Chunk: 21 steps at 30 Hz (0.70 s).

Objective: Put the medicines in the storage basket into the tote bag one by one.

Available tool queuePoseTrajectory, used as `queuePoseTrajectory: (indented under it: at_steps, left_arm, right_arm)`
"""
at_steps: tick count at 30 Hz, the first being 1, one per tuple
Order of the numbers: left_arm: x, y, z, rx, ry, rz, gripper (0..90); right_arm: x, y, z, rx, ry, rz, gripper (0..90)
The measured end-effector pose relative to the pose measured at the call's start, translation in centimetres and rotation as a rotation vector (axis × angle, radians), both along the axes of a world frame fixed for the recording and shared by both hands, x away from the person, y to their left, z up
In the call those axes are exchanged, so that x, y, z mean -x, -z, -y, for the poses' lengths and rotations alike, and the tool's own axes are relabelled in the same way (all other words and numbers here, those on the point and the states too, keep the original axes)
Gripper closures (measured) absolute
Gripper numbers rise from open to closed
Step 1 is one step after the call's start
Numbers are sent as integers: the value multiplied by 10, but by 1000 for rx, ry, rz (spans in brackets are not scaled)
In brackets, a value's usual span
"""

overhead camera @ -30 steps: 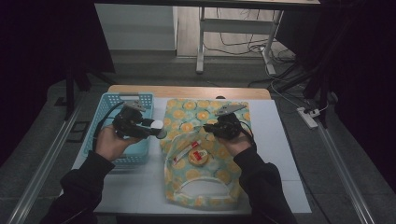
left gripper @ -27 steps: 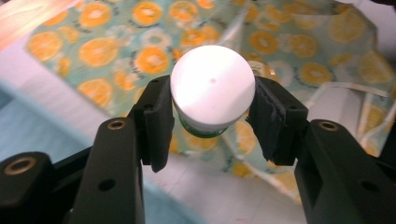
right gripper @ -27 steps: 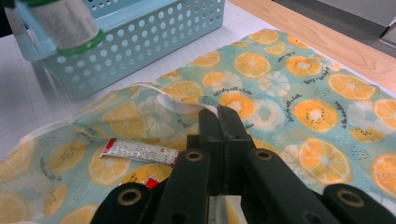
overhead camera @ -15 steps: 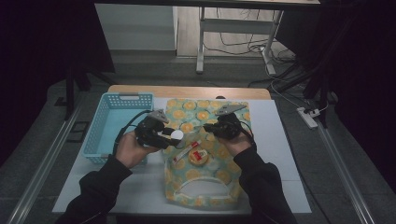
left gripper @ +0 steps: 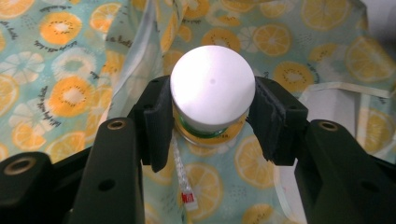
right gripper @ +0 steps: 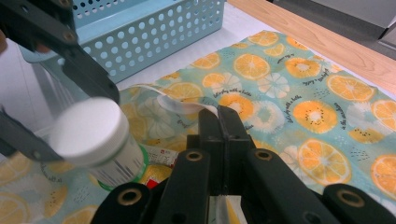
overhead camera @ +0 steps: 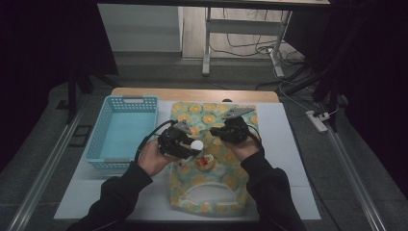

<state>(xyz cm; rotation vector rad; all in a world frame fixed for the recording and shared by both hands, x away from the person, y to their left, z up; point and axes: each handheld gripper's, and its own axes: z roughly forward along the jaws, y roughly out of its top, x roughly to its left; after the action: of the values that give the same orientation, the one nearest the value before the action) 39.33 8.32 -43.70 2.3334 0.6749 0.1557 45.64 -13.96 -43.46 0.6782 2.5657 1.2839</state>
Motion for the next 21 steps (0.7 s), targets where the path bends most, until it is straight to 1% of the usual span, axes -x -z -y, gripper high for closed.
queuePoseTrajectory:
  at_steps: [6,12,15,18,19,21]
  left_arm:
    - [-5,10,14,-18,11,0,503]
    - [-11,20,21,-35,3,-7,502]
    - [-13,23,24,-59,1,-5,502]
    - [-15,28,27,-74,-1,-10,502]
    - [-15,29,27,-76,-3,-9,501]
    - [-16,30,27,-65,-3,-8,501]
  right_arm:
    - [0,0,0,-3,-2,5,899]
    - [1,-1,1,-3,-2,2,899]
    - [1,0,0,-2,-2,1,899]
    - [1,0,0,-1,-4,2,899]
    - [1,0,0,-1,-4,1,899]
    - [1,0,0,0,-4,1,899]
